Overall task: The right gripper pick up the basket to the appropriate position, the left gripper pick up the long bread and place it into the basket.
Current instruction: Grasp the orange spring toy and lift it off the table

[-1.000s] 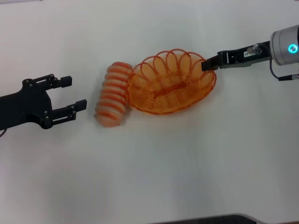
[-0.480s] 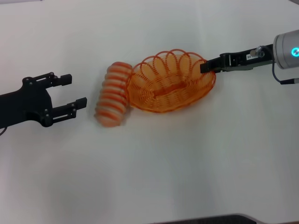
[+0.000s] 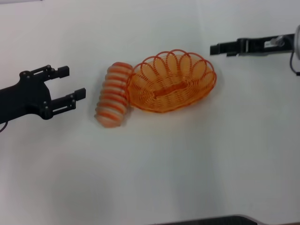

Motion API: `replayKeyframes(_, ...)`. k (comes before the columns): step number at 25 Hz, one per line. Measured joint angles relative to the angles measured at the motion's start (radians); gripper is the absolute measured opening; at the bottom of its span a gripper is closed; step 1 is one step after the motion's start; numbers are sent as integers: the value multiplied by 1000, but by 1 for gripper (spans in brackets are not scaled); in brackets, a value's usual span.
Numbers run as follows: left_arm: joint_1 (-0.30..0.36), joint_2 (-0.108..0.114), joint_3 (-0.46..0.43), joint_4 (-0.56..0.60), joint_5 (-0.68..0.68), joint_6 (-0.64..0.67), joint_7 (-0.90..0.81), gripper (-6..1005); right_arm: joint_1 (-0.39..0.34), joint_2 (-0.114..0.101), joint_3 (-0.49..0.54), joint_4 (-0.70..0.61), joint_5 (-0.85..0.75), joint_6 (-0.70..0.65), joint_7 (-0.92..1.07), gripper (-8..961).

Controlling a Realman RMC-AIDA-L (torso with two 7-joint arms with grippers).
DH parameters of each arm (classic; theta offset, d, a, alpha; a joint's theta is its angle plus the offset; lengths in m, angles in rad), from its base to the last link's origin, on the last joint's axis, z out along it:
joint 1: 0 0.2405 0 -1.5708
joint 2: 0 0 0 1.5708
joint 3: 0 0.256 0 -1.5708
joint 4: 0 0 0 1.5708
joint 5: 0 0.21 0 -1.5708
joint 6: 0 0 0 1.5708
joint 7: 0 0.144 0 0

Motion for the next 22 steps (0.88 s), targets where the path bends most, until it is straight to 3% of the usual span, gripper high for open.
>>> replayKeyframes(4,-10,-11,-67,-20,0,0,-18,715,-34,-12,56,-1,134,-36,-144,745)
replayKeyframes(9,-19,-21,-128,-25,0,0,-162,715,-90,-14,124,4,316,-115,-388,744)
replayKeyframes(13,-24,-22,-162,-32,0,5,-317,714,-138,-1,156,10,428,-190,-577,743)
replayKeyframes(18,-32,3,-180,-75,0,5,-510,714,-187,12,183,30,491,-275,-757,741)
replayKeyframes(22,-46,42,-165,-102,9,6,-743,714,-210,10,232,87,520,-310,-835,740)
